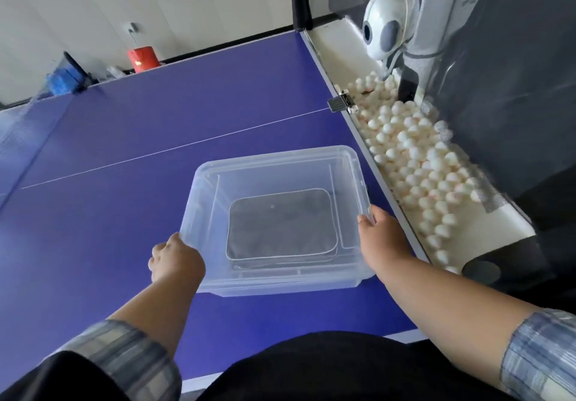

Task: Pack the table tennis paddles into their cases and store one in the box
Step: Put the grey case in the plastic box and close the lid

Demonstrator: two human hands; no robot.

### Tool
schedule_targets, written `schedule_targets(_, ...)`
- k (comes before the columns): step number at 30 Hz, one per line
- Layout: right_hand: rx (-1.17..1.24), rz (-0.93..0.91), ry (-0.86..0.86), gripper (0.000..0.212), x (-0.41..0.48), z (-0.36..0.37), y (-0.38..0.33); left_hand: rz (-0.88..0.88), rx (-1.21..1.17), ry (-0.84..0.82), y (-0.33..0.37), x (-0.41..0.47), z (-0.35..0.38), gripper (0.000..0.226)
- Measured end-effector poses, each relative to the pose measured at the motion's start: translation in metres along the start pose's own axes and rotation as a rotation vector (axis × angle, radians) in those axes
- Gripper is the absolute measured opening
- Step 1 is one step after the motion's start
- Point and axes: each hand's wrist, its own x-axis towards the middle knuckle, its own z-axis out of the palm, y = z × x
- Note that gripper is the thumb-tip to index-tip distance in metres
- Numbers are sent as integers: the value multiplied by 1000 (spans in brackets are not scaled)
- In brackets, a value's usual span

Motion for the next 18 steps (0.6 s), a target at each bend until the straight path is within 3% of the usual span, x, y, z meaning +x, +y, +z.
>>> schedule_targets(11, -22, 7, -9, 47, 5, 12, 7, -43, -37, -27, -12, 0, 14, 54)
schedule_targets(18, -13, 15, 11, 50, 3, 14, 6, -4, -28, 56, -7, -6, 27, 68)
